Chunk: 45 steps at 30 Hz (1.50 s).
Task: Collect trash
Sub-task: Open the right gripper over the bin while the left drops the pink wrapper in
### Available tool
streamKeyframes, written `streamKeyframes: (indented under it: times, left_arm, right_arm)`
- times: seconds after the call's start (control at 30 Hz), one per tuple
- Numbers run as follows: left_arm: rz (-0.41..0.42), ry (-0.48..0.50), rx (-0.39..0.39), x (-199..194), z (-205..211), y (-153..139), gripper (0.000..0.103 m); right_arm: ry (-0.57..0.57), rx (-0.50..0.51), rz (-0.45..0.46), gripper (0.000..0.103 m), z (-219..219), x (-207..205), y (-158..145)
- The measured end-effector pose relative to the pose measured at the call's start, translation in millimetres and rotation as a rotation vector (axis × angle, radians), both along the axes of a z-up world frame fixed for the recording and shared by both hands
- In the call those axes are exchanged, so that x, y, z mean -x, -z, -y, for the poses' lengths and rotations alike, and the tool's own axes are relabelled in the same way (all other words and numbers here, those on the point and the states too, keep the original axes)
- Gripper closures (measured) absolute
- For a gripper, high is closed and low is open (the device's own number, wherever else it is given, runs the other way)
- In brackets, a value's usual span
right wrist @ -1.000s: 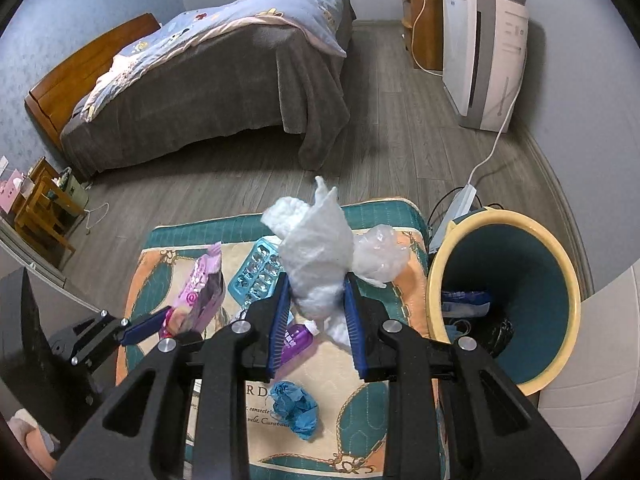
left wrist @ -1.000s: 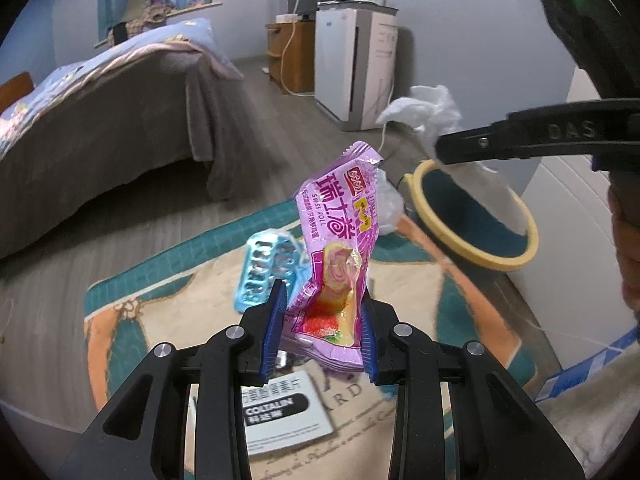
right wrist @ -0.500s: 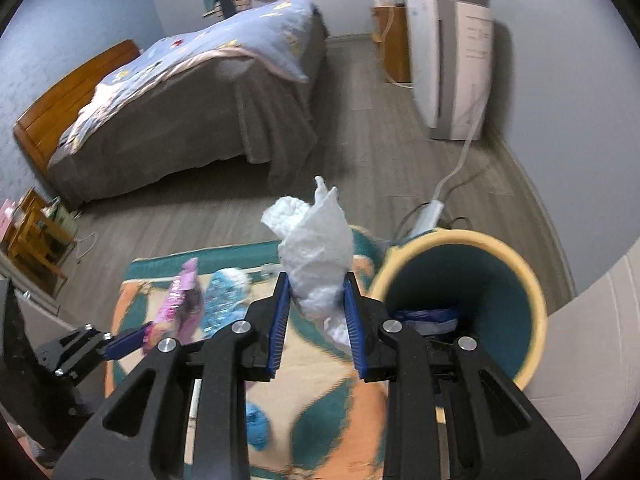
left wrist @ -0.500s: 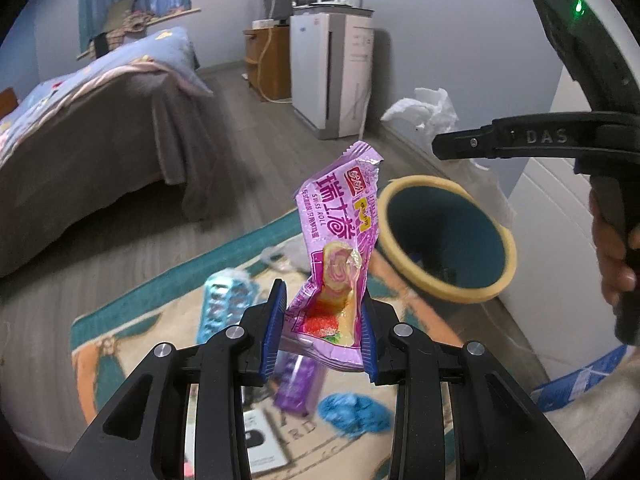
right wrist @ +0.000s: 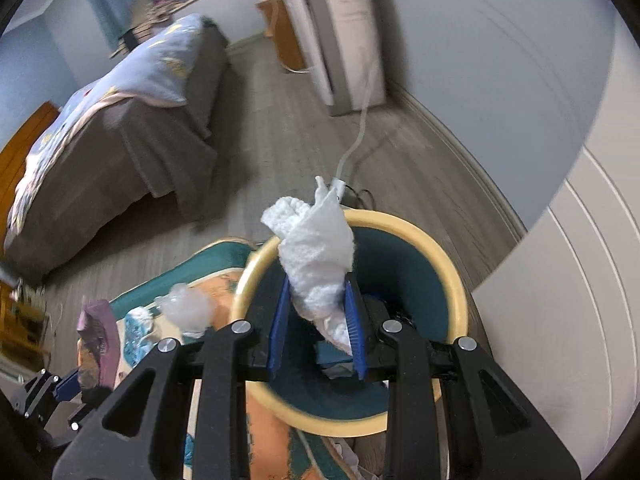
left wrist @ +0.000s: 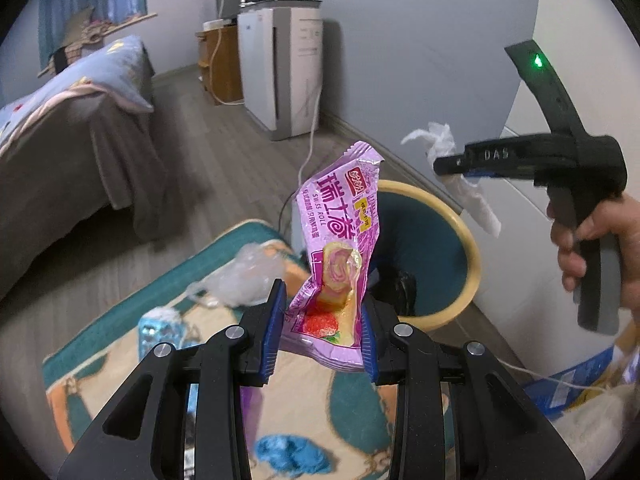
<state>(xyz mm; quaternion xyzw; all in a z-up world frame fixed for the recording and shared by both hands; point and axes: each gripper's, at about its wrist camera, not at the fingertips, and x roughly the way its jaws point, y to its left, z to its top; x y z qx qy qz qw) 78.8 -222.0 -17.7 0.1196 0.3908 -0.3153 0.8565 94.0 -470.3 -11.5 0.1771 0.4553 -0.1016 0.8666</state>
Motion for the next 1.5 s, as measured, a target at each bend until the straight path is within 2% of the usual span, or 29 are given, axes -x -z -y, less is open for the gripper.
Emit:
streamKeyframes:
  times: [0.2, 0.53, 0.7, 0.93, 1.03, 1.1, 1.17, 1.3, 1.37, 1.4, 1.47, 1.5]
  left_arm:
    - [0.005, 0.035, -0.035, -10.8, 27.8, 6.0, 0.068]
    - [-0.023, 0.070, -0.071, -26.2, 68.9, 28.1, 0.068]
    - [0.004, 0.101, -0.125, -30.7, 94.6, 34.4, 0.067]
    - [0.044, 0.115, -0.067, -31.2, 111.5, 22.2, 0.066]
    - [0.062, 0.120, -0.044, -27.9, 112.1, 18.9, 0.056]
    - [0.069, 0.119, -0.046, -25.8, 111.7, 19.3, 0.040]
    - [0.077, 0.109, -0.052, -24.8, 110.6, 19.9, 0.033]
    - [0.079, 0.077, -0.046, -26.5, 101.9, 18.8, 0.019]
    - [0.075, 0.058, -0.034, -28.1, 94.6, 17.3, 0.014]
    - [0.075, 0.045, -0.029, -28.3, 89.5, 16.5, 0.011]
    - [0.081, 0.019, -0.024, -28.1, 79.8, 15.4, 0.010]
    - [0.081, 0.007, -0.024, -28.3, 74.6, 15.7, 0.009]
  right_arm:
    - [0.000, 0.024, -0.020, 0.077, -2.7, -1.5, 5.3]
    - [0.097, 0.006, -0.031, 0.077, 13.1, -0.6, 10.7]
    - [0.134, 0.001, -0.014, 0.077, 21.7, 0.9, 10.7]
    - [0.171, -0.008, 0.040, 0.076, 27.5, 8.0, 2.0]
    - [0.178, -0.015, 0.057, 0.075, 28.7, 8.5, -0.9]
    - [0.178, -0.017, 0.063, 0.072, 28.2, 8.3, -2.1]
    - [0.176, -0.014, 0.066, 0.062, 26.8, 7.8, -2.8]
    - [0.148, -0.018, 0.064, 0.046, 22.1, 5.1, -2.6]
    - [0.135, -0.010, 0.065, 0.033, 18.3, 4.1, -3.6]
    - [0.131, -0.010, 0.068, 0.030, 18.2, 3.8, -4.2]
    - [0.119, -0.024, 0.078, 0.015, 16.7, 3.2, -5.2]
    - [0.112, -0.031, 0.084, 0.012, 15.9, 2.8, -5.6]
